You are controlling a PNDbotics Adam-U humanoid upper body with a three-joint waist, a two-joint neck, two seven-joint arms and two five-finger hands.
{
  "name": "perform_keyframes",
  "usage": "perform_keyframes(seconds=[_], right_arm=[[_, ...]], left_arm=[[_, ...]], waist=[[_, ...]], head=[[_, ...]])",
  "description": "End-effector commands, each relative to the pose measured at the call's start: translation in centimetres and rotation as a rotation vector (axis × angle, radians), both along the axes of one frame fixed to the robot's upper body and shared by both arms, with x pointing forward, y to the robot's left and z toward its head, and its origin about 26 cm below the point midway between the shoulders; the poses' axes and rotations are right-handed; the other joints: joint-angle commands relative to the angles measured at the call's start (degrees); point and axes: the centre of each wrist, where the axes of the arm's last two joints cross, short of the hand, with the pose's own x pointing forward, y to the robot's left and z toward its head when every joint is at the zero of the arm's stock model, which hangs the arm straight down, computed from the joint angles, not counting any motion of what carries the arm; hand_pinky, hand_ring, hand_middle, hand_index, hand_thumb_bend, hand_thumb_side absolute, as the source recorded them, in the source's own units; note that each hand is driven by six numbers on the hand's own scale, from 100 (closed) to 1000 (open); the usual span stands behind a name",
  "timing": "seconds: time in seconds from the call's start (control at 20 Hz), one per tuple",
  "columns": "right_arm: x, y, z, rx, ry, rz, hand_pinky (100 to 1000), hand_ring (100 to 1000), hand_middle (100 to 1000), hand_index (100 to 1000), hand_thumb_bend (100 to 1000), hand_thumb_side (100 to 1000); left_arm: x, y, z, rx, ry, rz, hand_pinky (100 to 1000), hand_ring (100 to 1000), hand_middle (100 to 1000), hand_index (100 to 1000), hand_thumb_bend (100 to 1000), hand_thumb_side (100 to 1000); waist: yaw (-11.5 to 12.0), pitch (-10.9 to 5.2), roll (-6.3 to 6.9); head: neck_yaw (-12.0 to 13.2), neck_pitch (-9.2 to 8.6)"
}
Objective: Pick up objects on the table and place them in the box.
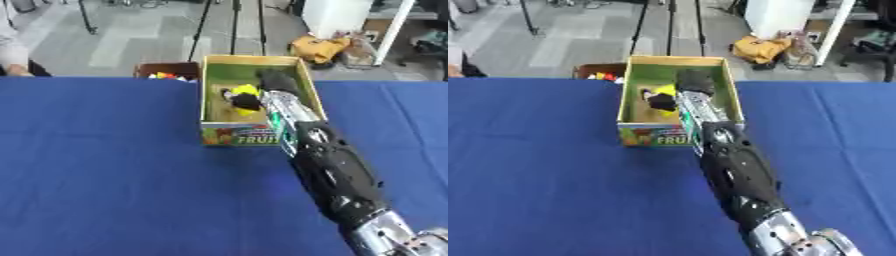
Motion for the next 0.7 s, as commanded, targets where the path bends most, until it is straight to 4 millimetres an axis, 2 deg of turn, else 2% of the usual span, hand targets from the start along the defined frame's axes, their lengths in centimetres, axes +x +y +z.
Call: perform_keyframes(seconds=[0.05, 0.1, 0.15, 0.35, 0.45, 0.6, 0.65, 0.7], right_arm=[[-2.2, -1.0, 5.2, 0.018, -0.169, 0.062, 966, 945, 736, 911, 514, 919], [-3.0, -1.2, 6.1, 0.029, -0.212, 0.092, 968, 940, 724, 906, 507, 976], [-4.0, -1.3, 6.9, 0.042, -0.257, 0.126, 968, 938, 721, 905, 516, 910], [-8.8, -2.0, 9.1, 0.094, -0.434, 0.252, 948, 923, 708, 893, 479, 885], [-11.3, -2.2, 9.4, 0.107, -0.503, 0.304, 948, 928, 724, 887, 516, 886], [-15.0, -2.4, 9.6, 0.119, -0.602, 0.385, 940, 919, 719, 875, 509, 873], [-16.2, -2.5, 9.6, 0.13, -0.641, 0.409, 940, 915, 715, 872, 489, 869], [-17.5, -2.5, 9.5, 0.147, -0.682, 0.433, 938, 907, 704, 866, 430, 864]], left_arm=[[-0.4, 0.3, 0.6, 0.006, -0.022, 0.006, 569, 769, 869, 946, 100, 981], [-0.4, 0.3, 0.6, 0.005, -0.022, 0.008, 569, 769, 868, 946, 100, 980], [-0.4, 0.4, 0.6, 0.003, -0.021, 0.009, 569, 768, 868, 946, 100, 980], [-0.4, 0.5, 0.6, -0.003, -0.023, 0.014, 568, 766, 864, 945, 100, 978], [-0.4, 0.6, 0.6, -0.008, -0.026, 0.015, 568, 765, 863, 945, 100, 982], [-0.5, 0.6, 0.6, -0.011, -0.039, 0.01, 567, 761, 857, 945, 100, 986], [-0.5, 0.7, 0.6, -0.014, -0.043, 0.009, 567, 760, 856, 945, 100, 986], [-0.5, 0.7, 0.7, -0.016, -0.045, 0.008, 567, 760, 855, 945, 100, 985]], waist=[[-0.3, -2.03, 0.47], [-0.5, -2.23, 0.54], [-0.7, -2.38, 0.63], [-1.4, -3.03, 1.05], [-1.6, -3.32, 1.27], [-2.0, -3.79, 1.88], [-2.2, -3.96, 2.09], [-2.3, -4.13, 2.28]], head=[[1.1, 0.67], [1.5, 0.87], [1.9, 1.01], [3.5, 1.5], [4.0, 1.64], [4.9, 2.16], [5.1, 2.38], [5.4, 2.6]])
